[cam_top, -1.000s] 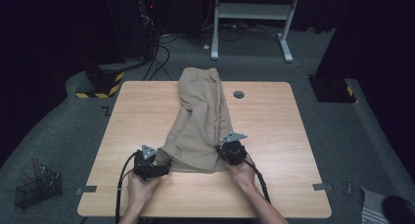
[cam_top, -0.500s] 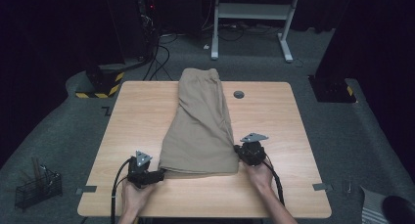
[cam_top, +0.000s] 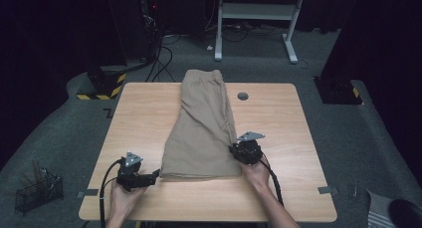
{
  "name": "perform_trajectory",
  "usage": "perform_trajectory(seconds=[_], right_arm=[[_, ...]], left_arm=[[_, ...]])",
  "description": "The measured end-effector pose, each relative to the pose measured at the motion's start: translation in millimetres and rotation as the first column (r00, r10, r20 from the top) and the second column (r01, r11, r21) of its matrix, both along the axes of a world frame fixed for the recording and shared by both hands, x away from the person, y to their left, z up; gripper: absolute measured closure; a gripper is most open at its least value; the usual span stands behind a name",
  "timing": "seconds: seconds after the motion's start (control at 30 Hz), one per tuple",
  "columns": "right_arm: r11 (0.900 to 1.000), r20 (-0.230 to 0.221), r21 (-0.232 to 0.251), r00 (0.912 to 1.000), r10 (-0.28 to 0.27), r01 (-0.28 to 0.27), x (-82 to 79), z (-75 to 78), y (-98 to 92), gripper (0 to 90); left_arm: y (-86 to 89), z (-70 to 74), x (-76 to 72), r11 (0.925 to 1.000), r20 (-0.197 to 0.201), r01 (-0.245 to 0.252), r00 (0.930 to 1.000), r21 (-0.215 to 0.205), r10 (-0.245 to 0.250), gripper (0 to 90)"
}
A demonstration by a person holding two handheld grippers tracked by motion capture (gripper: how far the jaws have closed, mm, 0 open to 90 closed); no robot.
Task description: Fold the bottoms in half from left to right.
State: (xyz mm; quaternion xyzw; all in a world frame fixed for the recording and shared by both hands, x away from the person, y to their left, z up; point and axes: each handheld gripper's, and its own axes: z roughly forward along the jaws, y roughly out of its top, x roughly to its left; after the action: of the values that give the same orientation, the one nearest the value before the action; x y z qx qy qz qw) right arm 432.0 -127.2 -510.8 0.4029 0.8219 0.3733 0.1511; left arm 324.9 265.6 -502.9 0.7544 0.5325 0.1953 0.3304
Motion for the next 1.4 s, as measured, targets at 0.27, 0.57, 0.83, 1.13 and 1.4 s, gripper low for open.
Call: perform_trajectory(seconds=[0.27,0.57,0.83,1.13,1.4], right_arm=[[1.000,0.003,-0.002,1.0000,0.005,-0.005,-1.8,1.3,-3.0,72.8],[0.998,-0.023,0.048,0.9989,-0.040,0.042,8.8,-4.3,-6.0,76.2],[1.000,-0.020,0.008,0.9993,-0.030,0.030,8.2,-6.6,-8.6,88.8],[1.000,-0.005,-0.029,0.9999,0.013,-0.013,-17.3,-6.3,-22.2,89.1],[0.999,0.007,0.040,0.9998,-0.017,0.017,-17.1,5.8,-24.6,71.5]], left_arm=[[2.8,8.6,27.6,0.9938,0.021,-0.014,0.9996,-0.110,0.016,16.9],[-39.1,-2.0,84.3,0.9954,0.024,-0.001,0.9997,-0.095,0.003,30.1],[-52.5,-16.7,92.9,0.9997,0.002,-0.015,0.9999,0.018,0.015,32.4],[-50.9,-15.4,68.0,0.9985,-0.012,0.019,0.9998,0.051,-0.018,31.6],[-51.1,7.2,78.4,0.9964,0.067,0.033,0.9974,-0.078,-0.028,33.3]])
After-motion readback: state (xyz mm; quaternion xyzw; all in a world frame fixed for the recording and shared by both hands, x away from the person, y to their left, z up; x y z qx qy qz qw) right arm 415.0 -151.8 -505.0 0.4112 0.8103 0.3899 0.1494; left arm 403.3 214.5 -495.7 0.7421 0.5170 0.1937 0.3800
